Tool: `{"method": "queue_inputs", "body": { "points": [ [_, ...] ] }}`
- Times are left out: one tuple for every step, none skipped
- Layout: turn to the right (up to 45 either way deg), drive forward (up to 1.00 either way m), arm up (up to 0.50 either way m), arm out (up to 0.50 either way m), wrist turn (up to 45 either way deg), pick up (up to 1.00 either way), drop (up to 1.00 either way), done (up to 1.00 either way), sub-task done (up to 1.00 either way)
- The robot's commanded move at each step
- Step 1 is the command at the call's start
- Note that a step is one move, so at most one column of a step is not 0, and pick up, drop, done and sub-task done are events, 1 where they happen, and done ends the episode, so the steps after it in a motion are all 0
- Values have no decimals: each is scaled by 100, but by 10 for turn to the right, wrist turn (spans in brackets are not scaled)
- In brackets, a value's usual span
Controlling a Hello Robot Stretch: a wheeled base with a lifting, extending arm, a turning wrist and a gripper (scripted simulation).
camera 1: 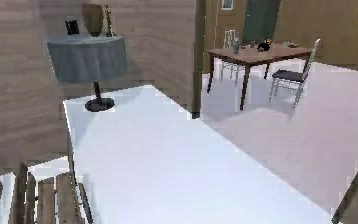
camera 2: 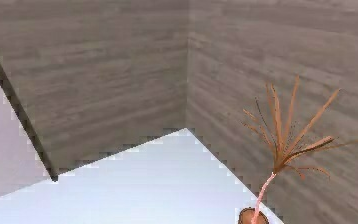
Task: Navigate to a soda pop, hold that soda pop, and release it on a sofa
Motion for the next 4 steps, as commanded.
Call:
{"method": "queue_inputs", "body": {
  "points": [
    [450,0,0,0,0,0,0,0,0],
    [120,0,0,0,0,0,0,0,0],
    [0,45,0,0,0,0,0,0,0],
    [450,0,0,0,0,0,0,0,0]
  ]
}}
